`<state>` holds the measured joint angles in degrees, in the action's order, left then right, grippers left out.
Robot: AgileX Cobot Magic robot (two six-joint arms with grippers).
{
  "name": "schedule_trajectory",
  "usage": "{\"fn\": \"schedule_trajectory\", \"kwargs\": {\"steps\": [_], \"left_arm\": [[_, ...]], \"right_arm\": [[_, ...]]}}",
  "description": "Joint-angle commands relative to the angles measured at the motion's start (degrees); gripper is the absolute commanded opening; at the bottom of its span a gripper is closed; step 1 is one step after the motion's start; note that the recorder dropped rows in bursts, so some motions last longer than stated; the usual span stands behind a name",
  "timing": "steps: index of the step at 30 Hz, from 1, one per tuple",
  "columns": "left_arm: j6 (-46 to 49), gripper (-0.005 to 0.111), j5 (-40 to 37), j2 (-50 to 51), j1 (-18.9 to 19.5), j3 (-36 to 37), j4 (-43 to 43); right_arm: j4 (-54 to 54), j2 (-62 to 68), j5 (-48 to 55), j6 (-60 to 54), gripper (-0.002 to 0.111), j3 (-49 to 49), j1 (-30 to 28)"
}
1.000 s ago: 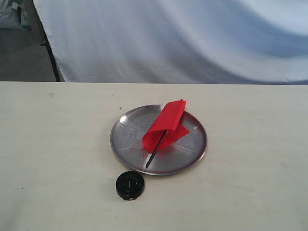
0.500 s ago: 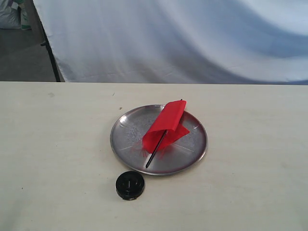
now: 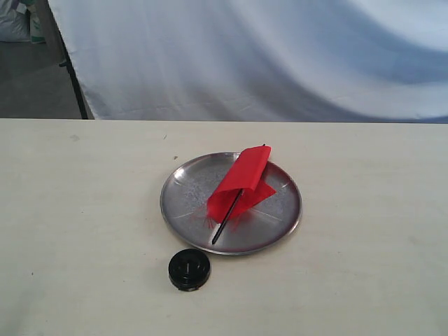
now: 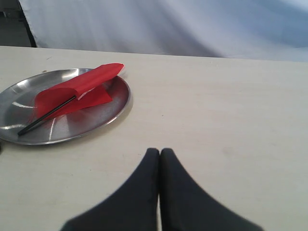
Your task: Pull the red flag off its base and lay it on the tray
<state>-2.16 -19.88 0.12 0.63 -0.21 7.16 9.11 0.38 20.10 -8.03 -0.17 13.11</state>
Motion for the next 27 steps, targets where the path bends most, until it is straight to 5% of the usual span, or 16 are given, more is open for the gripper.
{"fn": "schedule_trajectory", "kwargs": {"steps": [1,15,27], "left_arm": [[-0.2,0.0,0.2,-0.1,0.1,0.2,0.4],[-0.2,0.0,0.2,-0.1,0.1,0.2,0.4],[-0.2,0.0,0.2,-0.1,0.1,0.2,0.4]], "right_arm": [[1.5,-0.4,0.4,3.2,0.0,0.2,-0.4],[-1.3,-0.4,0.0,10.2,0.0,0.2,-0.4],[-1.5,-0.4,0.0,5.0,0.0,0.2,-0.4]]}}
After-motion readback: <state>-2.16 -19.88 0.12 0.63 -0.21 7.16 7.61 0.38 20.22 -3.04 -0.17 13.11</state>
